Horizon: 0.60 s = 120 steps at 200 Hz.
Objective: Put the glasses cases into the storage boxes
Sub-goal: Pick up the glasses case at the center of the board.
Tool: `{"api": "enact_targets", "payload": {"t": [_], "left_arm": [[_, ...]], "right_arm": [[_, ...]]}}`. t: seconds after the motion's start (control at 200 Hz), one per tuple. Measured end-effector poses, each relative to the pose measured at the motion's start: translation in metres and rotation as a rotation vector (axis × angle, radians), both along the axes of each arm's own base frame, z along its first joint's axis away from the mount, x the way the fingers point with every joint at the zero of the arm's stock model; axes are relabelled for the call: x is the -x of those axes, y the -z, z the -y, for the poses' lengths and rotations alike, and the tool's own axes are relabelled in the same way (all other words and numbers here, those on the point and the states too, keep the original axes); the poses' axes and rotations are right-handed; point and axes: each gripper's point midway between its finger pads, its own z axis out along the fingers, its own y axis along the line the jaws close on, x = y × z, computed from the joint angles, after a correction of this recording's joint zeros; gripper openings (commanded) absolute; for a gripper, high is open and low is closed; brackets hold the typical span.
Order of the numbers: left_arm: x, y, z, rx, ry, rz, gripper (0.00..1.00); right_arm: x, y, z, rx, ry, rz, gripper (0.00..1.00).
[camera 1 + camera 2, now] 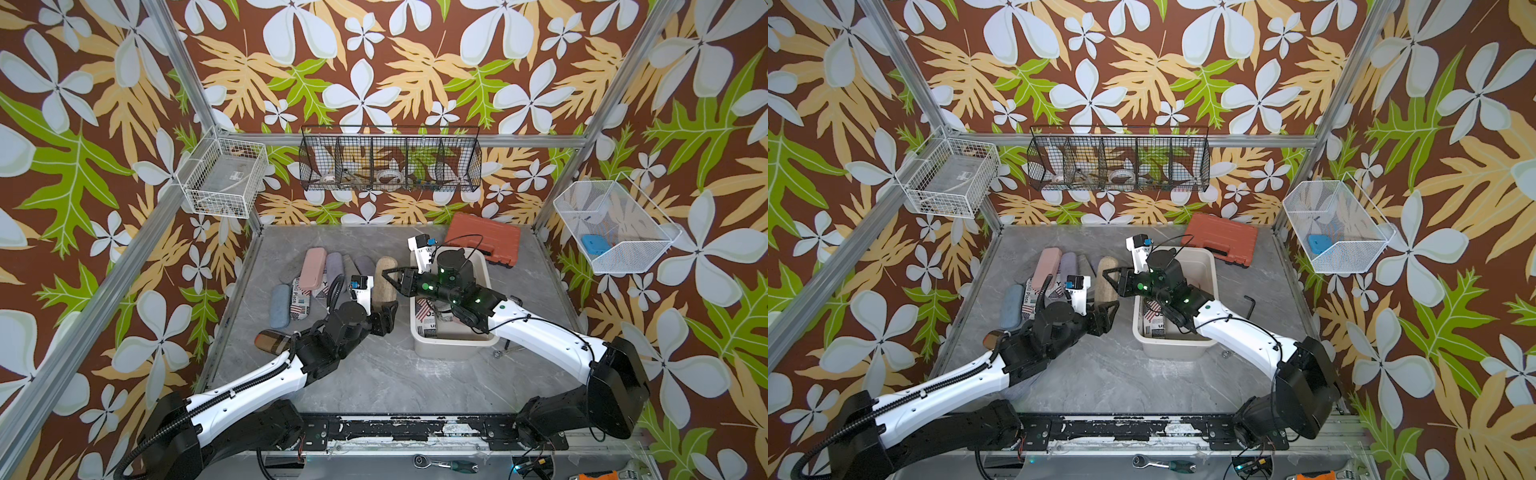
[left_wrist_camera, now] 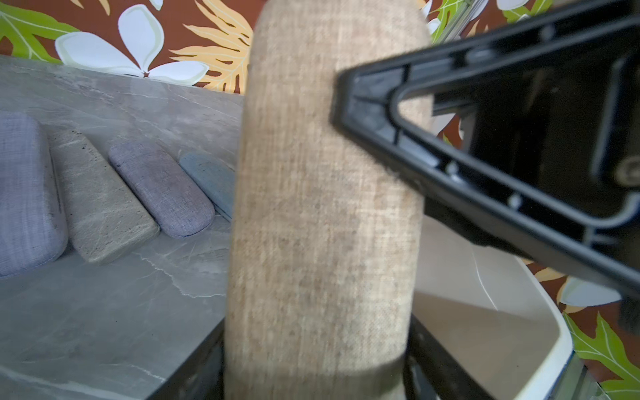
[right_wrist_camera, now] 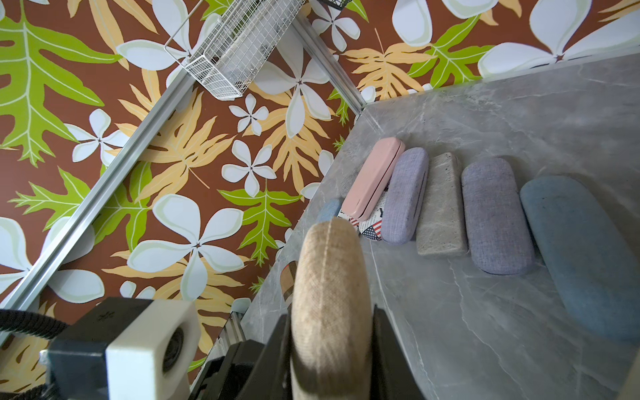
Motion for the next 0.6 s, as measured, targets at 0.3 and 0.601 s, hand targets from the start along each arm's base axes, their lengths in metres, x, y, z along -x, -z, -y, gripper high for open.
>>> {"api": "enact_targets", "payload": {"t": [0.3,0.601], "left_arm": [[0.014,-0.041,-0.055,0.094,-0.162,0.093,1.0],[0.028,-0.055,-0.127,0.145,-0.417,0.153,1.0]], "right_arm": [[-0.005,-0.036,0.004,0.032,0.021,0.077,0.24],[-0.069,-0.049,0.105,0.252,0.314,0.126,0.23]]}}
